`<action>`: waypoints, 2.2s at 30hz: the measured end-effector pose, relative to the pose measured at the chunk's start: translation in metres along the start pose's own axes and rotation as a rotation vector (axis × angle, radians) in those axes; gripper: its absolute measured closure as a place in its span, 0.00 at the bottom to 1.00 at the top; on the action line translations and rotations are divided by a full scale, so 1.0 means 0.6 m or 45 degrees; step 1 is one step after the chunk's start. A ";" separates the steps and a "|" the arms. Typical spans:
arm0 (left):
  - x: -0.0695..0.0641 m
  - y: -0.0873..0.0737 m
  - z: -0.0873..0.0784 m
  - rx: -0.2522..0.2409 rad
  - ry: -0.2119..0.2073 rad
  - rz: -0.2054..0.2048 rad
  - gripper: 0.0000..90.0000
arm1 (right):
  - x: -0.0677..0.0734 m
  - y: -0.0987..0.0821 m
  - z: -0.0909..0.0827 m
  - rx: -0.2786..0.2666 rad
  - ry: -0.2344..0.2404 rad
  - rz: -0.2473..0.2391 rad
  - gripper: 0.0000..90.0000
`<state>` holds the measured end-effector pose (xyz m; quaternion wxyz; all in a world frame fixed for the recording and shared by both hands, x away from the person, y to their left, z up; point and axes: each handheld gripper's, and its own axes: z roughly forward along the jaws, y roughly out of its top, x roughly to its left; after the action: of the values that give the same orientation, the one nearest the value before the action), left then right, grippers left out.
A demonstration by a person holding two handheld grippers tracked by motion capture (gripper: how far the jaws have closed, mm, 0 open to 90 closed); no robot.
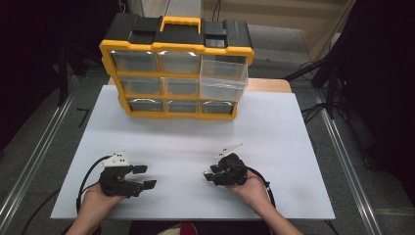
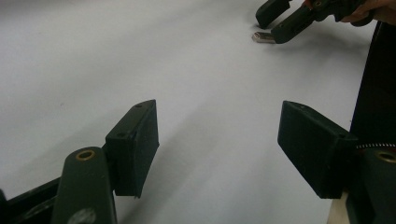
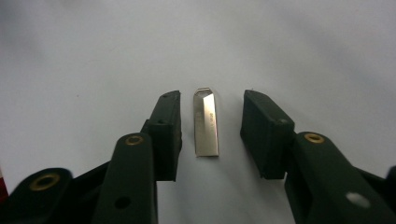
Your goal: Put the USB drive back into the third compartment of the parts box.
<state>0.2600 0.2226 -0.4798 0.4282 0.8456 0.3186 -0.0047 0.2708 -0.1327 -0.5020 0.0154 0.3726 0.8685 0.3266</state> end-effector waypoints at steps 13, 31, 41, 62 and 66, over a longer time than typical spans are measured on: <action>-0.001 0.000 0.001 0.006 -0.002 0.003 0.34 | -0.002 -0.006 0.000 0.000 0.012 -0.103 0.85; -0.002 0.000 0.001 -0.001 -0.014 0.007 0.34 | -0.033 0.011 -0.018 0.080 0.209 -0.169 0.85; -0.002 0.000 0.002 0.003 -0.014 0.008 0.34 | -0.051 0.030 -0.029 0.109 0.303 -0.264 0.85; 0.001 0.000 -0.001 -0.006 0.003 -0.003 0.34 | -0.062 0.077 -0.035 0.147 0.386 -0.358 0.85; 0.001 0.000 0.001 -0.002 0.001 -0.003 0.34 | -0.054 0.087 -0.041 0.168 0.377 -0.388 0.85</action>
<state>0.2604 0.2225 -0.4806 0.4288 0.8449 0.3198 -0.0046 0.3210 -0.1413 -0.4593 -0.0876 0.1852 0.9270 0.3140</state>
